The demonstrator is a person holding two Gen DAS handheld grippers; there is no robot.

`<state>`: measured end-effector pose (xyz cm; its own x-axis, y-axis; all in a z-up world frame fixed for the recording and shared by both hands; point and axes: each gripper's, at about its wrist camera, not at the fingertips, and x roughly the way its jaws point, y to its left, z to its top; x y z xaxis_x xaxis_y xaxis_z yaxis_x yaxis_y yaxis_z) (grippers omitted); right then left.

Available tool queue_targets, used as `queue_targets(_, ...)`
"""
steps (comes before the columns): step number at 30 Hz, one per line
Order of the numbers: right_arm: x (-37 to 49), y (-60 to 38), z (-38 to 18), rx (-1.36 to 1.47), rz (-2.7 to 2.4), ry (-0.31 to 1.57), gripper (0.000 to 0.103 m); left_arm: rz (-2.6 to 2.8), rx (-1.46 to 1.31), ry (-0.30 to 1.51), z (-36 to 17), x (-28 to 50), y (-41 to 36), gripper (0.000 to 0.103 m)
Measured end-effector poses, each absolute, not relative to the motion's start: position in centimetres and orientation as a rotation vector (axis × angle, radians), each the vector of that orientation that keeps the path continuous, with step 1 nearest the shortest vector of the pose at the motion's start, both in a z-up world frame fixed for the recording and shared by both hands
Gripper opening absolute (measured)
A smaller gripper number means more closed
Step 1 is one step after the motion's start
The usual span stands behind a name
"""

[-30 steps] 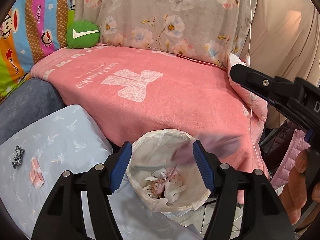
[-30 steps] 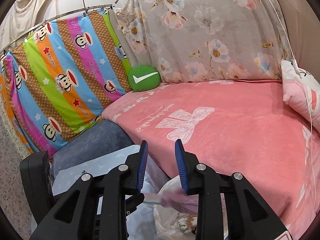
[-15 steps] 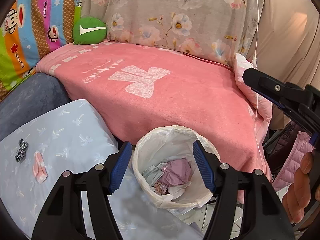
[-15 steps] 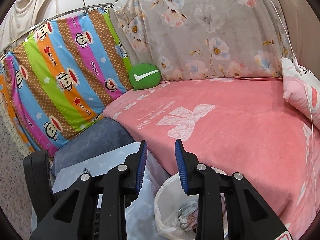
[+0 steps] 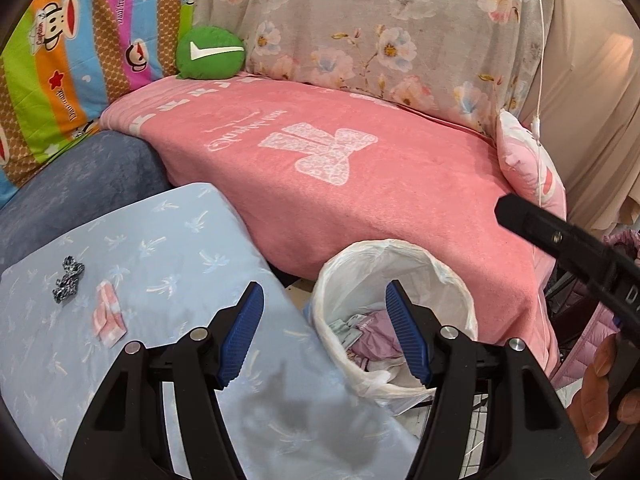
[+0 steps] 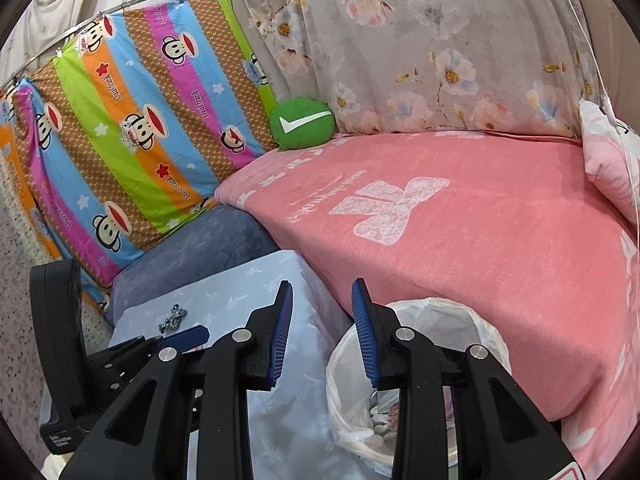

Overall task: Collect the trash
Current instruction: 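Move both open grippers back over the leopard scrunchie and pink sock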

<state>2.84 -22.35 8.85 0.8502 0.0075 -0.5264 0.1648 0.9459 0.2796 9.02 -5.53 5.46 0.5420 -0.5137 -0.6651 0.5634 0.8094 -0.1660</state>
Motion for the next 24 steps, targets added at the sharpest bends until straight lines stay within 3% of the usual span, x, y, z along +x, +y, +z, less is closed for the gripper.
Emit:
queue_targets(14,5.0,-16.5,5.8,0.268,-0.016,0.634,0.031,-0.536,0.039,0.786,3.8,10.4,0.4,0.061)
queue_targets(24,6.4,-11.7,4.2,0.228,0.036,0.682,0.038,-0.46,-0.007,0.797,2.7,11.4,5.1,0.061)
